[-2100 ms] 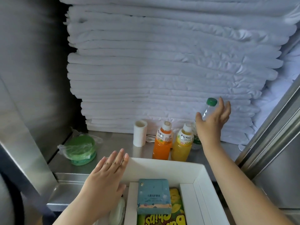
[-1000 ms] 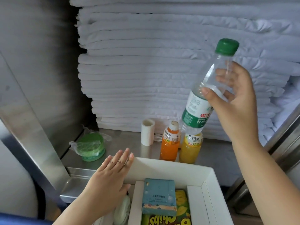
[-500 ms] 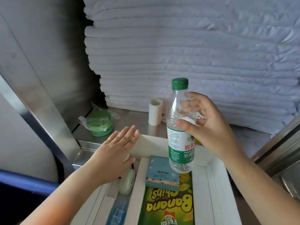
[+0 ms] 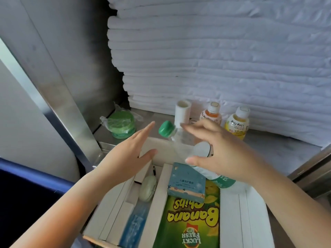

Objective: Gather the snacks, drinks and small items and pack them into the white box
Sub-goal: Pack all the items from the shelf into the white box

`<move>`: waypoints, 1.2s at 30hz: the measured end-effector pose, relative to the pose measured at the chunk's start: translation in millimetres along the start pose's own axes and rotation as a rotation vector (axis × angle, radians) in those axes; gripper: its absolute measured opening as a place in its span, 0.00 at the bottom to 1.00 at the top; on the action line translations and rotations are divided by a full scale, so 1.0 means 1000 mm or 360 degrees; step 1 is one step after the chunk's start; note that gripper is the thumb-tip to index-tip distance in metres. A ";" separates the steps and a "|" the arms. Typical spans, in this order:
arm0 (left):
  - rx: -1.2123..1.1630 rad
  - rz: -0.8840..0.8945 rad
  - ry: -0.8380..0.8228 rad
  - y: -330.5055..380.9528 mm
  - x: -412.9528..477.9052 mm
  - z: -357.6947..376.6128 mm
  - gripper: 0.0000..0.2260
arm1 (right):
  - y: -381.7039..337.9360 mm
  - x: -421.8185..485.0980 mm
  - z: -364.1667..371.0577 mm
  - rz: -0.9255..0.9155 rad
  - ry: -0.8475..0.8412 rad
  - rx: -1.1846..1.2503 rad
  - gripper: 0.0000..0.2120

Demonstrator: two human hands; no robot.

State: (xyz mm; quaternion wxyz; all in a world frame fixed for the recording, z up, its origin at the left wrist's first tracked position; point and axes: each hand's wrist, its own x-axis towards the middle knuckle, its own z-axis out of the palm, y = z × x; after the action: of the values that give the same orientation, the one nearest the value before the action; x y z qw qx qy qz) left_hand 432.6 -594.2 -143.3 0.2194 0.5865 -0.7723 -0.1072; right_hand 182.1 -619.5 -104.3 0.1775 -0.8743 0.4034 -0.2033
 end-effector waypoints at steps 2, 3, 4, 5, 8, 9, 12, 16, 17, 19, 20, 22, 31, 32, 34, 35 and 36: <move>-0.0036 0.0022 0.0142 0.003 -0.001 -0.001 0.30 | -0.001 -0.001 0.005 -0.0044 -0.0106 -0.0199 0.38; -0.0037 0.0056 0.0191 0.004 -0.002 0.000 0.28 | -0.002 -0.002 0.009 -0.0059 -0.0154 -0.0285 0.39; -0.0024 0.0091 0.0219 0.005 -0.004 0.000 0.26 | -0.004 -0.002 0.012 -0.0066 -0.0194 -0.0370 0.39; 0.0012 0.0126 0.0231 0.006 -0.005 0.001 0.23 | -0.005 -0.002 0.015 -0.0068 -0.0213 -0.0450 0.39; 0.0189 0.0190 0.0247 0.009 -0.008 0.001 0.17 | -0.008 -0.004 0.022 -0.0068 -0.0151 -0.0534 0.36; 0.0258 0.0211 0.0253 0.010 -0.008 -0.001 0.17 | -0.008 -0.004 0.024 -0.0084 -0.0131 -0.0531 0.35; 0.0456 0.0270 0.0244 0.009 -0.003 -0.003 0.14 | -0.007 -0.008 0.027 -0.0180 -0.0152 -0.0583 0.31; 0.0517 0.0197 0.0061 0.005 0.000 0.002 0.12 | -0.002 -0.010 0.027 -0.0271 -0.0241 -0.0773 0.31; 0.0532 0.0204 0.0041 0.004 0.001 0.004 0.12 | 0.000 -0.012 0.028 -0.0276 -0.0272 -0.0782 0.33; 0.0563 0.0207 0.0018 0.003 0.003 0.006 0.13 | 0.004 -0.016 0.028 -0.0250 -0.0322 -0.0750 0.35; 0.0577 0.0200 0.0012 0.003 0.004 0.006 0.13 | 0.006 -0.018 0.028 -0.0235 -0.0334 -0.0724 0.36; 0.0596 0.0174 0.0003 0.002 0.004 0.007 0.13 | 0.010 -0.022 0.027 -0.0193 -0.0366 -0.0659 0.36; 0.0848 0.0191 -0.0240 0.006 0.004 0.016 0.13 | 0.023 -0.042 0.019 0.0078 -0.0472 -0.0740 0.30; 0.0888 0.0208 -0.0268 0.006 0.005 0.017 0.14 | 0.024 -0.042 0.020 0.0114 -0.0462 -0.0721 0.30; 0.0945 0.0230 -0.0307 0.006 0.007 0.019 0.14 | 0.027 -0.042 0.020 0.0202 -0.0433 -0.0664 0.28; 0.0968 0.0236 -0.0326 0.005 0.008 0.019 0.15 | 0.030 -0.042 0.019 0.0233 -0.0419 -0.0649 0.27; 0.0992 0.0242 -0.0348 0.005 0.009 0.020 0.15 | 0.032 -0.041 0.019 0.0250 -0.0407 -0.0640 0.26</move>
State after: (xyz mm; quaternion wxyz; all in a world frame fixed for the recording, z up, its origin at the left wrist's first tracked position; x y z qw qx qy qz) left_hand 416.9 -602.6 -156.8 -0.0472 0.5511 -0.8284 0.0886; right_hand 147.1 -604.0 -144.5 0.0648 -0.8766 0.4768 0.0077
